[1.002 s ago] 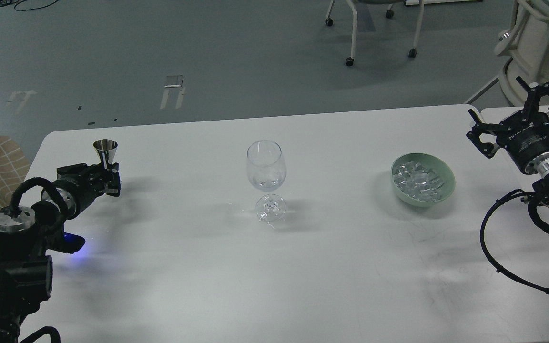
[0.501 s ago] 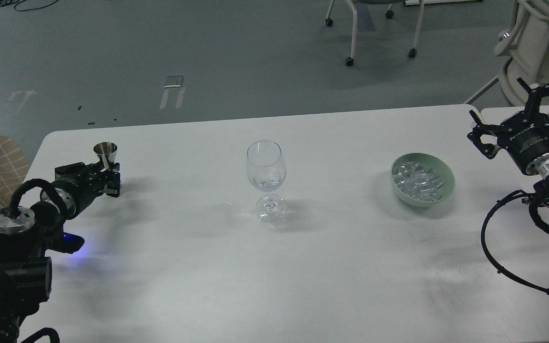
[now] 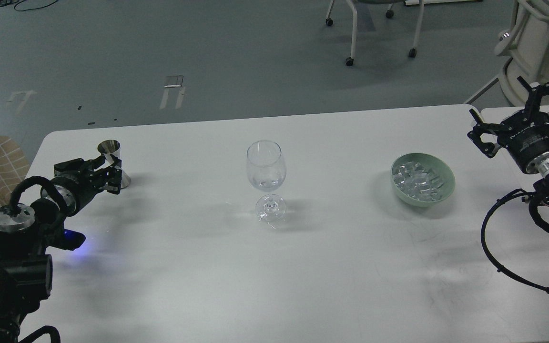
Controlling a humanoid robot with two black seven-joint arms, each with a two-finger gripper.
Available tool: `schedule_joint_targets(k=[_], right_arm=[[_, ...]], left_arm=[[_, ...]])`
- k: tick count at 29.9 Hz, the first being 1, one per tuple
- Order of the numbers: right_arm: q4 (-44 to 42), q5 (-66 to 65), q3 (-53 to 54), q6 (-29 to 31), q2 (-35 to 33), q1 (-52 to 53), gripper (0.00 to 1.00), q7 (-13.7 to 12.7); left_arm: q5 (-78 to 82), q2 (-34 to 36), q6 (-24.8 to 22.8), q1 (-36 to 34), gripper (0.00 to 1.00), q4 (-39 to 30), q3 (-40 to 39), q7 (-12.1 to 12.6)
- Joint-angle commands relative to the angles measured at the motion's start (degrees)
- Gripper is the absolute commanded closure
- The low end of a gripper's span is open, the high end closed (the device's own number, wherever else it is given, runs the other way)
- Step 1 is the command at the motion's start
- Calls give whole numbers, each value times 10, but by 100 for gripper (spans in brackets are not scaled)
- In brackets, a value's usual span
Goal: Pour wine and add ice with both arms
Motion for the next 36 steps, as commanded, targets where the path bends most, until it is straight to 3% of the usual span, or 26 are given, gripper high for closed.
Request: schedule_joint_targets(k=[1, 3, 5, 23, 36], right_arm=[[1, 0, 0, 0, 0, 1, 0, 0], [1, 0, 0, 0, 0, 1, 0, 0], [1, 0, 0, 0, 0, -2, 0, 0], [-1, 1, 0, 2, -8, -3, 0, 0], [45, 2, 0, 2, -25, -11, 0, 0]], left_arm=[[-1, 1, -5, 0, 46, -3, 0, 0], [-1, 2, -7, -1, 37, -3, 0, 0], [-2, 1, -10, -1, 0, -6, 0, 0], [-1, 9, -10, 11, 0, -121, 1, 0], [6, 64, -7, 3, 0, -218, 68, 0]])
